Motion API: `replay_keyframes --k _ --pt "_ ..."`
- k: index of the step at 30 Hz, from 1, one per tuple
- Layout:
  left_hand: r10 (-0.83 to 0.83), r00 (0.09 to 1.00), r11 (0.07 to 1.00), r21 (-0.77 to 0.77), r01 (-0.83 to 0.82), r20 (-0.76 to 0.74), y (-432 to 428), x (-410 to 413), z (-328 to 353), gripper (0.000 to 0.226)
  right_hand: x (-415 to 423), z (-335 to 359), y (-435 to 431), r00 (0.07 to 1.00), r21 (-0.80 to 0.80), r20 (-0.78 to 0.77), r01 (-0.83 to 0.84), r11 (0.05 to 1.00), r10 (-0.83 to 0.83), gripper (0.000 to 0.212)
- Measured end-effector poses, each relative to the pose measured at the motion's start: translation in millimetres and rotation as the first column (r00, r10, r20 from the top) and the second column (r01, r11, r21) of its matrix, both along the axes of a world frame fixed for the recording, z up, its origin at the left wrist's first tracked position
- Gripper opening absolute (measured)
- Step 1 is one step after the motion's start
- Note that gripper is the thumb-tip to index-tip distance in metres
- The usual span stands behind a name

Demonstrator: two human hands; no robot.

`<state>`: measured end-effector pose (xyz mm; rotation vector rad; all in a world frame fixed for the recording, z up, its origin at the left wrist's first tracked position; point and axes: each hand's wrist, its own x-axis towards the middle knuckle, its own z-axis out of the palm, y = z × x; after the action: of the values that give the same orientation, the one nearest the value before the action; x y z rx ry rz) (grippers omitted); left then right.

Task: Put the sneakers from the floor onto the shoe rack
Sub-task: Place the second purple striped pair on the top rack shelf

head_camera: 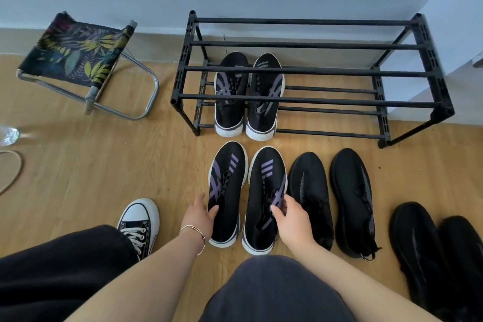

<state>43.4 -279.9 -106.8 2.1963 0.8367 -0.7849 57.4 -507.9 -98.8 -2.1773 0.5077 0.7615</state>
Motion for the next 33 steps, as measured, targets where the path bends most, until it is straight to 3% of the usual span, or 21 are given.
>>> replay_keyframes --k 7,14,22,30,33 --pt "0.253 0.968 0.958 -0.142 -0.250 -0.001 2 -2 -3 0.063 1 -6 1 0.990 0.072 -0.070 0.129 0.989 -0.124 0.027" --pt "0.324 0.946 0.913 -0.263 -0.312 0.002 17 -8 -4 0.045 2 -9 0 0.973 0.190 -0.063 0.230 0.954 -0.222 0.035" --pt "0.331 0.943 0.884 -0.353 -0.307 0.008 24 -12 13 0.038 -8 13 -13 0.968 0.270 -0.066 0.252 0.929 -0.243 0.034" --pt "0.352 0.936 0.854 -0.420 -0.307 0.032 30 -4 46 0.043 8 55 -32 0.983 0.398 0.016 0.163 0.903 -0.184 0.032" --pt "0.391 0.918 0.833 -0.448 -0.323 0.065 30 0 61 0.031 16 68 -35 0.989 0.435 0.055 0.102 0.895 -0.139 0.031"
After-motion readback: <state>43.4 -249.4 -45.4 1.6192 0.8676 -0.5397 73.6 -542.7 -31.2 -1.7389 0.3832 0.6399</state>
